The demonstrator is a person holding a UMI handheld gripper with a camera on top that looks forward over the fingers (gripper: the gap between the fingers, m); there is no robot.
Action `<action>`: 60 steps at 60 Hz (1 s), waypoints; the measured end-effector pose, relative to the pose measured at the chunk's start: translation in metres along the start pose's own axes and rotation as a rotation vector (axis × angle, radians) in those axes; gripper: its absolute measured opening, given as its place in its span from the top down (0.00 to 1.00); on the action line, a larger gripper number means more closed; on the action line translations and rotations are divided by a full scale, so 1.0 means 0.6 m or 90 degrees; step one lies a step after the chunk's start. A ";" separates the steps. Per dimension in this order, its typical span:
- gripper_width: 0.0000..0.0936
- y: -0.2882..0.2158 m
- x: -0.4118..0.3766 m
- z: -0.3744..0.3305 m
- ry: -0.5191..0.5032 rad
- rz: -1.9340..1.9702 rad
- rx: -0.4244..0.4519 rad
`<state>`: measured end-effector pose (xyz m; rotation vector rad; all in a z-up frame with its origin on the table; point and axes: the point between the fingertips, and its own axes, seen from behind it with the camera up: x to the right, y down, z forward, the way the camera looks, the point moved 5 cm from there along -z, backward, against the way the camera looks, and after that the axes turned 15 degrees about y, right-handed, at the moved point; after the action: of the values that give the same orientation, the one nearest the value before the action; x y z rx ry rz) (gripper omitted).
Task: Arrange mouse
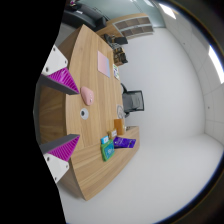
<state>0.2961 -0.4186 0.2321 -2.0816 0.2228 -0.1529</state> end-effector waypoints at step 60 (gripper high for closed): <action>0.11 0.102 -0.350 0.430 0.020 0.006 -0.089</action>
<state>0.1369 -0.1841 0.0472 -2.2172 0.2680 -0.1686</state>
